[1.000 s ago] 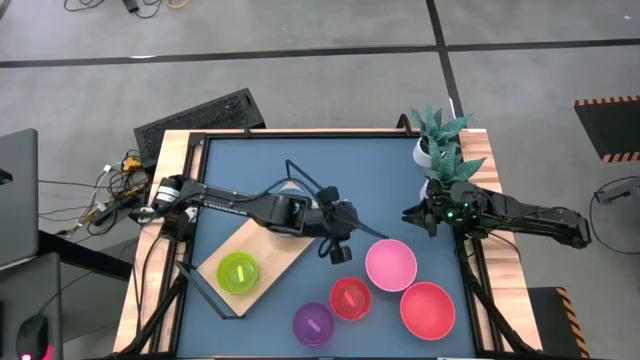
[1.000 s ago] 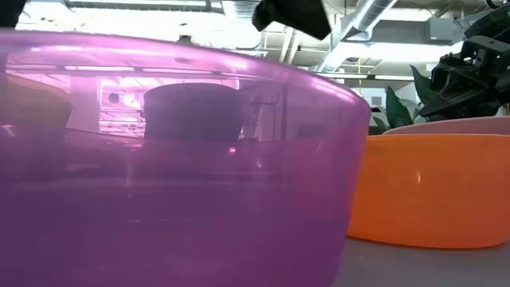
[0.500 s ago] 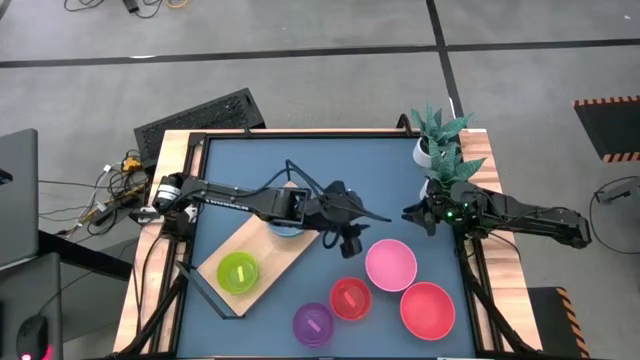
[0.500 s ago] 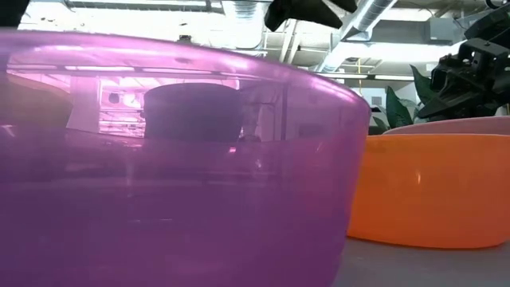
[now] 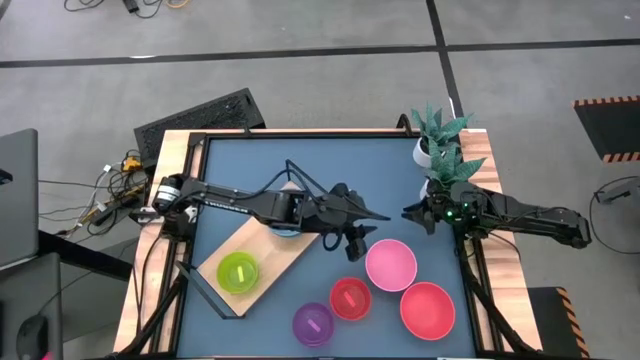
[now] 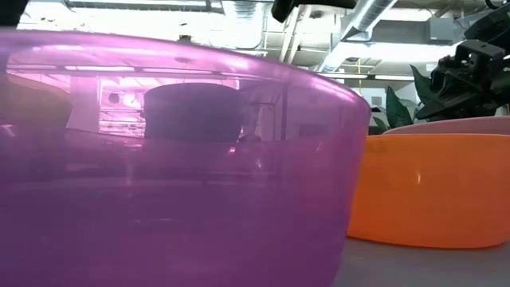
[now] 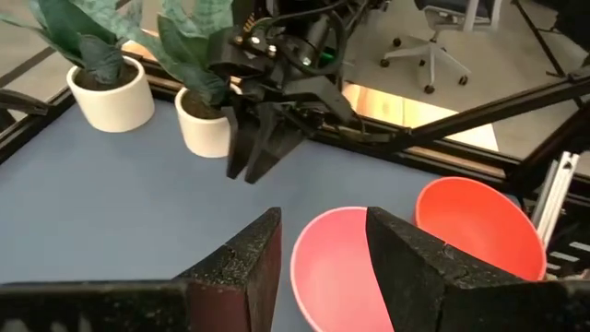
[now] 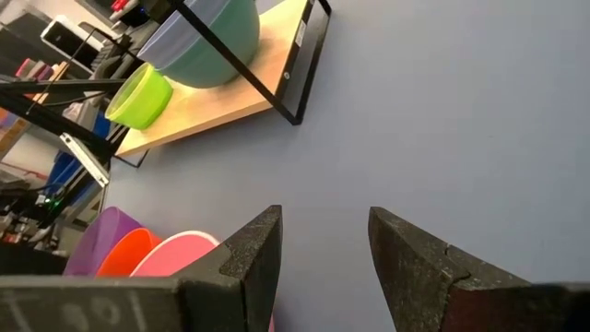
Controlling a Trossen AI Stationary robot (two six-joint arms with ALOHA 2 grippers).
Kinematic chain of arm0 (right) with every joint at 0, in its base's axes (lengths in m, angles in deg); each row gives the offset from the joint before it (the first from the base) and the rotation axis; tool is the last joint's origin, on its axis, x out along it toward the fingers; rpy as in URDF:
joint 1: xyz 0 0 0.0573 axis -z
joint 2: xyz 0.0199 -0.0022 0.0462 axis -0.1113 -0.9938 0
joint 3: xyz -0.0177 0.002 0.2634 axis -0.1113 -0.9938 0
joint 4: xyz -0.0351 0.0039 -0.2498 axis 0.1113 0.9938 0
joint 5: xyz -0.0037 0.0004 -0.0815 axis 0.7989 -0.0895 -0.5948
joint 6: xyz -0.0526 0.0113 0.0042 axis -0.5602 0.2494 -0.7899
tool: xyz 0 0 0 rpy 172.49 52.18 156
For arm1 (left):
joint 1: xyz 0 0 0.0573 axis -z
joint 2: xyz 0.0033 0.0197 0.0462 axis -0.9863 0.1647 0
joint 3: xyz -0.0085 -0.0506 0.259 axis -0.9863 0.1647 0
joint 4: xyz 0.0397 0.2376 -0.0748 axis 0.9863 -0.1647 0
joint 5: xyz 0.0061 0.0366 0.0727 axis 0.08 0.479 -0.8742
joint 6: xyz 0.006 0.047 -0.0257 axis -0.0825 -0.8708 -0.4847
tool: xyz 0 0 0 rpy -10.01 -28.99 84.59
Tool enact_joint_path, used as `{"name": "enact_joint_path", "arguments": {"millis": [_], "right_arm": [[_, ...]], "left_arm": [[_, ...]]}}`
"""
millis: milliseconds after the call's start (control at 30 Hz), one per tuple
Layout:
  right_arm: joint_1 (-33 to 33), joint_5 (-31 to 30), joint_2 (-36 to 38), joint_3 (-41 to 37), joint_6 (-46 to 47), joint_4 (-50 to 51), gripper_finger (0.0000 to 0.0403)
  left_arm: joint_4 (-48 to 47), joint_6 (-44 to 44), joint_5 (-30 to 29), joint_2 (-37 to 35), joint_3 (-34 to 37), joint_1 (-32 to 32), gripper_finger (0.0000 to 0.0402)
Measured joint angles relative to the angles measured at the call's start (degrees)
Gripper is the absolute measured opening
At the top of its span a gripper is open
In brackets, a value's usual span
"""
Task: Place and stack bowls onto a shelf
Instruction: Stack the pink bowl on top of the blue bowl on the shelf
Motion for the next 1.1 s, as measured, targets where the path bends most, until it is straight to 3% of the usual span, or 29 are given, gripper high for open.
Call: {"name": "enact_joint_path", "arguments": {"millis": [533, 900, 1100], "right_arm": [[0.0, -2.6, 0.0, 0.0, -0.5, 0.1, 0.0189], [0.0, -2.4, 0.0, 0.0, -0.1, 0.4, 0.0189], [0.0, -2.3, 0.0, 0.0, 0.0, 0.6, 0.0189]], "left_arm": [[1.1, 9.3, -4.1, 1.4, -0.1, 1.1, 0.0143], [7.0, 14.5, 3.2, 8.6, 0.0, 1.2, 0.0143], [6.9, 14.5, 3.4, 9.2, 0.0, 1.2, 0.0143]]}}
